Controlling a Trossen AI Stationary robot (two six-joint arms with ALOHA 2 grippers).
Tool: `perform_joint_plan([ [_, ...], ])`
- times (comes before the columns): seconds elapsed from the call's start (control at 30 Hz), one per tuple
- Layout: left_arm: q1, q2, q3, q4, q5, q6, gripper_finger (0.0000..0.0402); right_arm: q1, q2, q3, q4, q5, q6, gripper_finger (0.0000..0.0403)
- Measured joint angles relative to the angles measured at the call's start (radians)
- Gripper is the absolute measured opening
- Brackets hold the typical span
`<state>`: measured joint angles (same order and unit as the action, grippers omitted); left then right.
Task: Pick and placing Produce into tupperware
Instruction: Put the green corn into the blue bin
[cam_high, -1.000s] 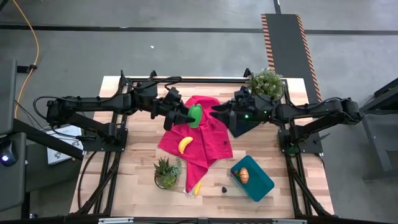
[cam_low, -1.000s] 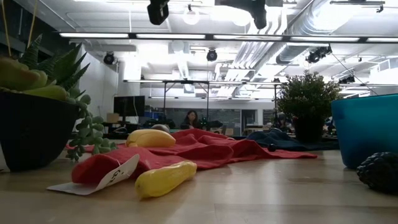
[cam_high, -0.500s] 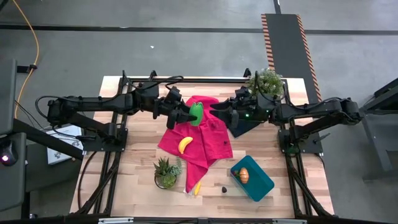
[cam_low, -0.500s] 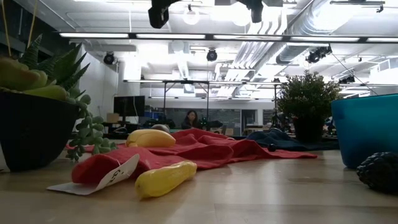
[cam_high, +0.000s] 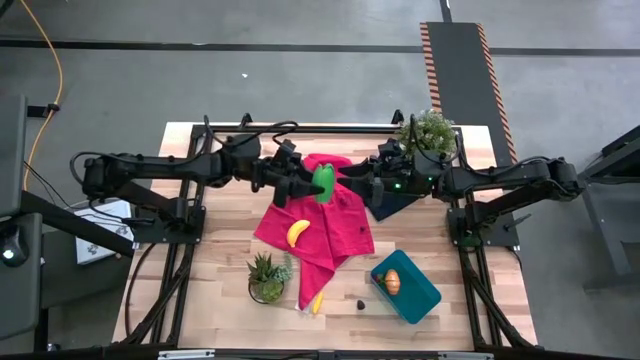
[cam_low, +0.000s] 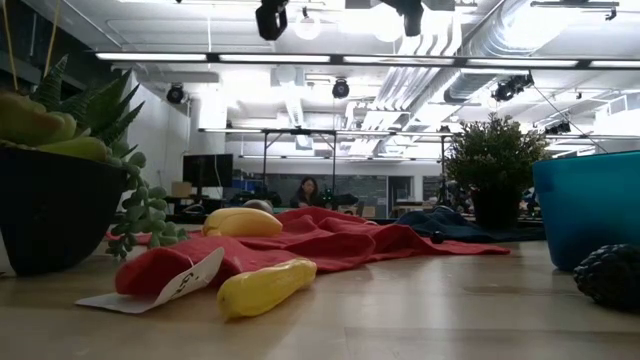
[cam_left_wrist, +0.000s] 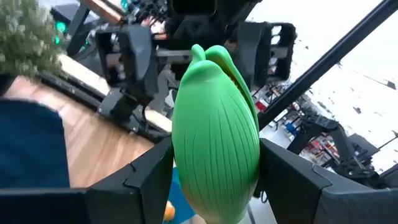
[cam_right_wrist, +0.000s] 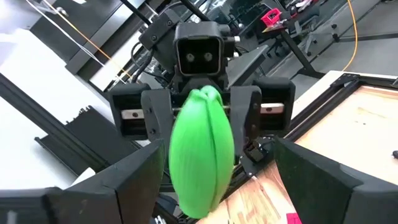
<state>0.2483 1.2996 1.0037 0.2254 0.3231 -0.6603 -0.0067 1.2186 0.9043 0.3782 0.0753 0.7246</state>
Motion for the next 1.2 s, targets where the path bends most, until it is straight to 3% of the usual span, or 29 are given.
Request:
perform_joint_plan([
  [0.83,0.0,0.013,-0.001,0.089,-0.017,-0.001,0.0209,0.0,0.0,0.0,0.003,0.0,-0.029,0.0293],
  [1.2,-0.002,0.091,0.0,0.15,0.015,-0.025,0.0209,0.0,0.0,0.0,0.008,-0.023,-0.025,0.0293],
])
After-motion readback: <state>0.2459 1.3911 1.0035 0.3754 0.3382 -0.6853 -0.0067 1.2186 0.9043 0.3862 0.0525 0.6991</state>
